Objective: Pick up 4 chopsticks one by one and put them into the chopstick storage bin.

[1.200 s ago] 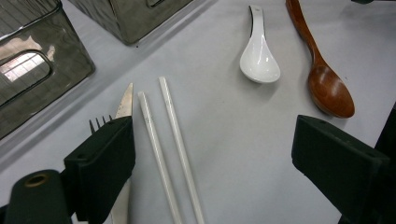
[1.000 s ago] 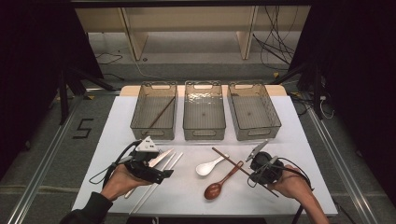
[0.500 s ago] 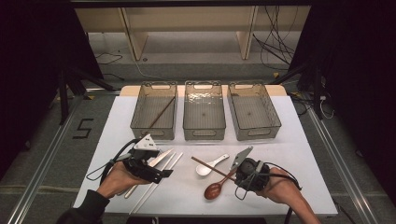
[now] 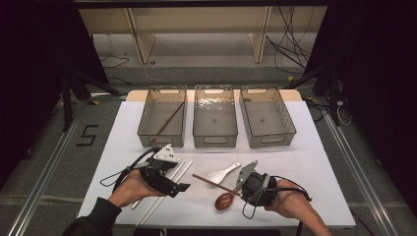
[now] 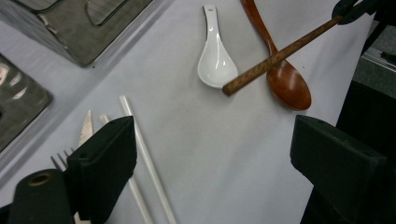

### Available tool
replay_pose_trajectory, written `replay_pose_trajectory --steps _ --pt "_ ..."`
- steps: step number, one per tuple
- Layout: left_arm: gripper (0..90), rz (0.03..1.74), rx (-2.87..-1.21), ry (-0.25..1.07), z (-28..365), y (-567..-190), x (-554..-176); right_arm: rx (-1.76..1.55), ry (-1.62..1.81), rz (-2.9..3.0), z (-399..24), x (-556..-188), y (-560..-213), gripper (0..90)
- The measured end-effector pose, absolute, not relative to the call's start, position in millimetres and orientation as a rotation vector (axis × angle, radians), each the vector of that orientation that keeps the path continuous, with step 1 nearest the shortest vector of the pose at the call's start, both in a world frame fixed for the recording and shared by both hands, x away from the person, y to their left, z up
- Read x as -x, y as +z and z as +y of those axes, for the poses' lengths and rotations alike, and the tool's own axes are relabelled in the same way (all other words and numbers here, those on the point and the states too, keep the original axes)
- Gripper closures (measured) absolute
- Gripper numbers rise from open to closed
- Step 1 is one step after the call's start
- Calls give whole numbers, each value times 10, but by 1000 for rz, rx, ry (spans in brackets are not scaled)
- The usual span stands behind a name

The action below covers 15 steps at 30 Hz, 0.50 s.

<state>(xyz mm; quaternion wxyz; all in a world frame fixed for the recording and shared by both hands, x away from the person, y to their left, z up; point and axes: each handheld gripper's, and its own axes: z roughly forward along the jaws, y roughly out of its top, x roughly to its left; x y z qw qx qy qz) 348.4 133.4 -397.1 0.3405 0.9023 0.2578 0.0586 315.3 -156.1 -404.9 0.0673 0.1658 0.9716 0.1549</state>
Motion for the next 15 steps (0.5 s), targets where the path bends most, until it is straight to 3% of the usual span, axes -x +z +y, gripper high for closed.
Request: replay_pose_trajectory --steps 10,15 --pt "160 555 -2445 68 1098 -4013 -3467 -435 444 2942 -1474 -3088 -4055 864" --pt "213 502 -2479 16 1006 -4033 -3457 -364 432 2944 -1423 -3060 -4061 864"
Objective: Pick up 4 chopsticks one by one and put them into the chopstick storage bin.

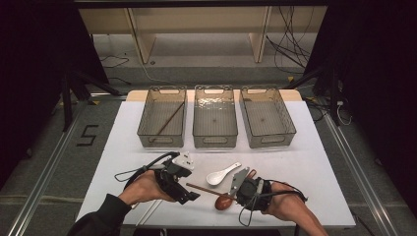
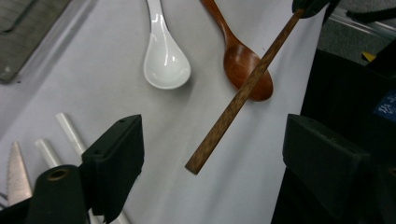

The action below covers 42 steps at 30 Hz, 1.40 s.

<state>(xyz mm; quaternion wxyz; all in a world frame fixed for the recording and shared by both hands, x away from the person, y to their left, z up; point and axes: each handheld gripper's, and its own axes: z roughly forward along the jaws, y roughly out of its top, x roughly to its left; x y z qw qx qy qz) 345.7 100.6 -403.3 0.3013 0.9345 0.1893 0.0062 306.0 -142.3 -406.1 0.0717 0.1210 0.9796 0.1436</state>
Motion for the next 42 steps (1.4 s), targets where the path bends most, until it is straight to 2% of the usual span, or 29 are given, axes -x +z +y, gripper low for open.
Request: replay_pose_trajectory --steps 5,15,33,42 --pt "283 454 -2508 -33 959 -4046 -3453 -333 426 2947 -1396 -3038 -4075 863" --pt "471 356 -2559 -62 877 -4062 -3445 -292 427 2959 -1381 -3022 -4067 863" --pt "746 231 -2622 -137 741 -4105 -3422 -216 431 2972 -1353 -2995 -4092 862" --pt "815 153 -2620 -232 764 -4133 -3408 -151 448 2964 -1368 -2981 -4088 845"
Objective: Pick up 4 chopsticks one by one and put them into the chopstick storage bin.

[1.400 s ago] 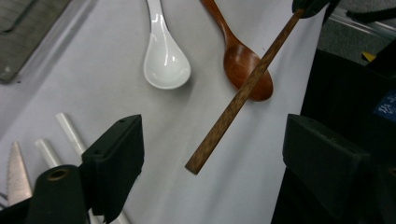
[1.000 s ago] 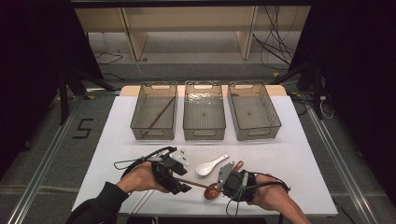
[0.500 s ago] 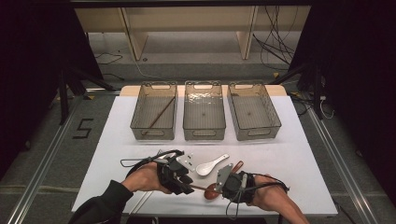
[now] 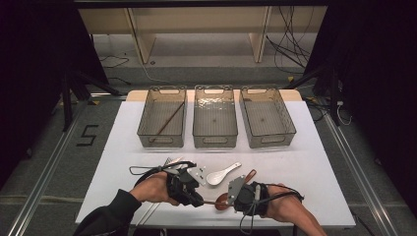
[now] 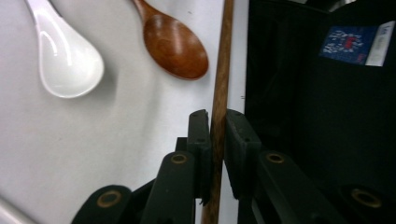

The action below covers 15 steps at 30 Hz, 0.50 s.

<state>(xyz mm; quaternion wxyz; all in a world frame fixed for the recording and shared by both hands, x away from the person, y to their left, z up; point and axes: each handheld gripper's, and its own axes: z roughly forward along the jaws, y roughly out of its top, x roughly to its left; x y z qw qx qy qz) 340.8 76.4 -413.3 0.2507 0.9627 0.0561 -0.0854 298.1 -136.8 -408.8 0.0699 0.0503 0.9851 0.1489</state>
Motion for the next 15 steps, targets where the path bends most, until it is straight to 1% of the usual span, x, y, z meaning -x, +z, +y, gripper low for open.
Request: replay_pose_trajectory --steps 3,5,8,9,11,13,15 --pt "829 155 -2604 -240 768 -4134 -3404 -177 455 2953 -1382 -2997 -4084 823" --pt "832 167 -2599 -223 777 -4126 -3405 -205 473 2951 -1404 -3018 -4073 804" --pt "834 189 -2595 -195 811 -4106 -3423 -285 510 2907 -1476 -3062 -4029 696" --pt "834 195 -2592 -190 826 -4095 -3433 -294 535 2889 -1511 -3075 -4012 647" --pt "834 224 -2586 -146 864 -4058 -3460 -380 590 2858 -1577 -3108 -3957 575" --pt "834 251 -2585 -112 908 -4024 -3491 -417 635 2816 -1626 -3133 -3912 518" --pt "834 292 -2573 -84 962 -4006 -3524 -448 696 2756 -1663 -3156 -3870 495"
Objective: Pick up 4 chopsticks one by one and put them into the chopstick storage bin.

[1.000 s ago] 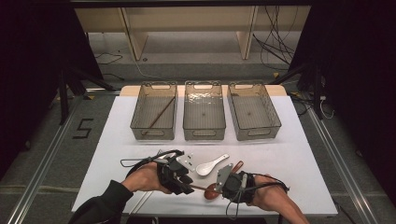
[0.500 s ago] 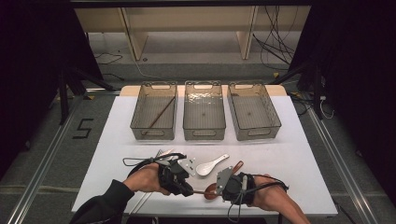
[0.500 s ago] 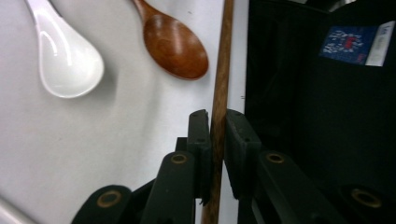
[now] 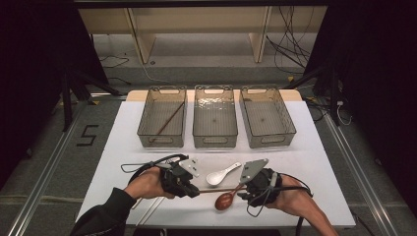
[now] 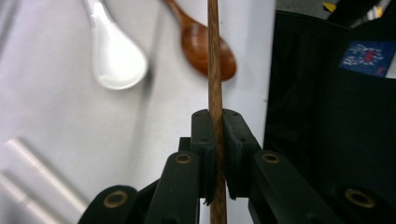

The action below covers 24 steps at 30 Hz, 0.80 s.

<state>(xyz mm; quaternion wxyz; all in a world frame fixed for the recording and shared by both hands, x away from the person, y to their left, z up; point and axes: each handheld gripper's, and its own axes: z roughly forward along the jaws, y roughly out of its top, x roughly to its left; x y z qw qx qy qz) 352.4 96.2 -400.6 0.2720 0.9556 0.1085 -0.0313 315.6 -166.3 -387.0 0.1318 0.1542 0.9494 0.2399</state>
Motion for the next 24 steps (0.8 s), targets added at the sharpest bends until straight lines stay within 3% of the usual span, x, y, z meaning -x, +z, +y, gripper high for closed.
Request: replay_pose_trajectory --steps 12,24 --pt "833 491 -2486 55 1285 -3855 -3698 -608 852 2652 -1780 -3179 -3818 379" --pt "833 700 -2355 165 1575 -3747 -3844 -806 923 2656 -1902 -3223 -3915 330"
